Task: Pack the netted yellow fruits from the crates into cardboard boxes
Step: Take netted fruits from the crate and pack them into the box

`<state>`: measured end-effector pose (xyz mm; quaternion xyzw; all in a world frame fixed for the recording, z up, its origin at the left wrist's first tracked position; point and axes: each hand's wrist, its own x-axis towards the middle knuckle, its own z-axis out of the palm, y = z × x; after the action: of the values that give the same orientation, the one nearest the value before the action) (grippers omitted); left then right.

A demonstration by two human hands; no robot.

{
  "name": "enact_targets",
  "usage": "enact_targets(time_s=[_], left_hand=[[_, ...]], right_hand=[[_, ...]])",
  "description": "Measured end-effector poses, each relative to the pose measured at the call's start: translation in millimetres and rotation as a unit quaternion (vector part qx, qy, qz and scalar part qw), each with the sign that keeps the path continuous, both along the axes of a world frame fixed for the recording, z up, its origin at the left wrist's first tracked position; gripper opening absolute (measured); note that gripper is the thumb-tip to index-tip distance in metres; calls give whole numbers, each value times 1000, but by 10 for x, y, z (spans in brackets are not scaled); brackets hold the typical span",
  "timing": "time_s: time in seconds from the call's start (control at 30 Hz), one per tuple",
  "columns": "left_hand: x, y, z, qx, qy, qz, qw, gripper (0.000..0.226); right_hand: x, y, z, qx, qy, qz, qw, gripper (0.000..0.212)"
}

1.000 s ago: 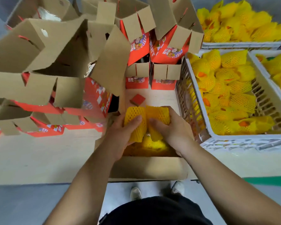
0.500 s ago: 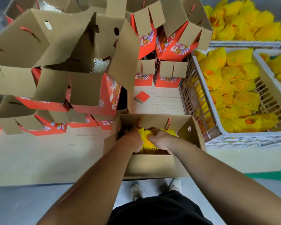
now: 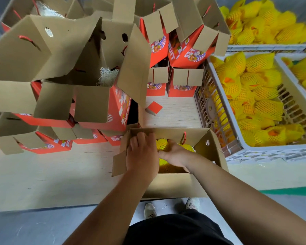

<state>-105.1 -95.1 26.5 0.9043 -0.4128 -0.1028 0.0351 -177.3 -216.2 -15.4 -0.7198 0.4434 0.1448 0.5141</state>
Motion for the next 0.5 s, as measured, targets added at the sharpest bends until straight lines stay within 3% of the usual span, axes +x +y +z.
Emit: enact_targets(time_s=[0.1, 0.2, 0.37, 0.5], left_hand=[[-3, 41, 58, -42, 97, -16, 994, 28], [-32, -49, 103, -64, 128, -50, 988, 24], [-188, -324, 98, -78, 190, -64, 977, 19], [-408, -776, 106, -142, 242, -79, 957, 15]], right_hand=[[-106, -163, 168, -38, 14, 49, 998, 73], [-272, -308, 245, -70, -18, 50, 996, 43], [-496, -459, 294, -102, 1, 114, 988, 47], [-706, -706, 462, -124, -150, 53, 979, 38]])
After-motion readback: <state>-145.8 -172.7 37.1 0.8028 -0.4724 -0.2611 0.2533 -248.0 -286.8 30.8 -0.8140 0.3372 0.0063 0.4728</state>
